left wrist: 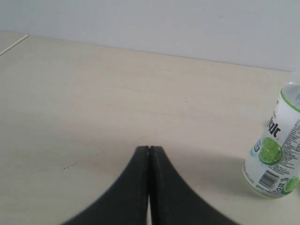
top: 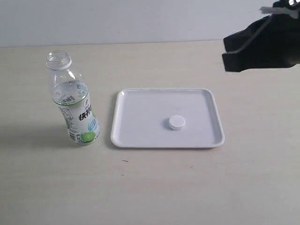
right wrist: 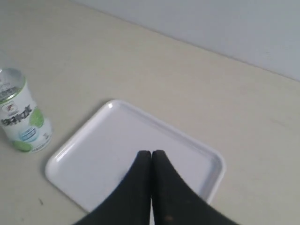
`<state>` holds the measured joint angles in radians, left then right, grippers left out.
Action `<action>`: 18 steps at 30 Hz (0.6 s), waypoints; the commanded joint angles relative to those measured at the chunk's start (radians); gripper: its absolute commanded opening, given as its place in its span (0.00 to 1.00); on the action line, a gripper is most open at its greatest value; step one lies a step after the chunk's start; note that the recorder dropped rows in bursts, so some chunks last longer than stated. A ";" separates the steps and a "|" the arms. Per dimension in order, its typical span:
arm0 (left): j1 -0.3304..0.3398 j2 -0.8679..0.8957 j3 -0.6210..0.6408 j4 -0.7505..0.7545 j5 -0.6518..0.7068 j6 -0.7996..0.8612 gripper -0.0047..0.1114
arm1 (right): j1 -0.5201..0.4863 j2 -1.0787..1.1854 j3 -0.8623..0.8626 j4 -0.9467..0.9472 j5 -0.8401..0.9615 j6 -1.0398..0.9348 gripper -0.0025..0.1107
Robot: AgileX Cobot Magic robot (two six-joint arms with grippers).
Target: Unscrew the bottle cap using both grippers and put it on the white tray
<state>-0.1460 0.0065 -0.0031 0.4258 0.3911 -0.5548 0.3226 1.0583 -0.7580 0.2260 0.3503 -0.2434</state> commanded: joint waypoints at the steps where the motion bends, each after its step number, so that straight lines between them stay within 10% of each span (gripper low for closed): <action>1: -0.003 -0.006 0.003 0.005 -0.005 0.001 0.04 | -0.141 -0.040 0.005 -0.009 -0.008 -0.009 0.02; 12: -0.003 -0.006 0.003 0.005 -0.005 0.001 0.04 | -0.592 -0.454 0.191 0.003 -0.002 0.008 0.02; 18: -0.003 -0.006 0.003 0.005 -0.005 0.001 0.04 | -0.651 -0.752 0.377 0.003 -0.007 0.008 0.02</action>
<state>-0.1460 0.0065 -0.0031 0.4258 0.3911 -0.5548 -0.3167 0.4061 -0.4514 0.2239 0.3498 -0.2372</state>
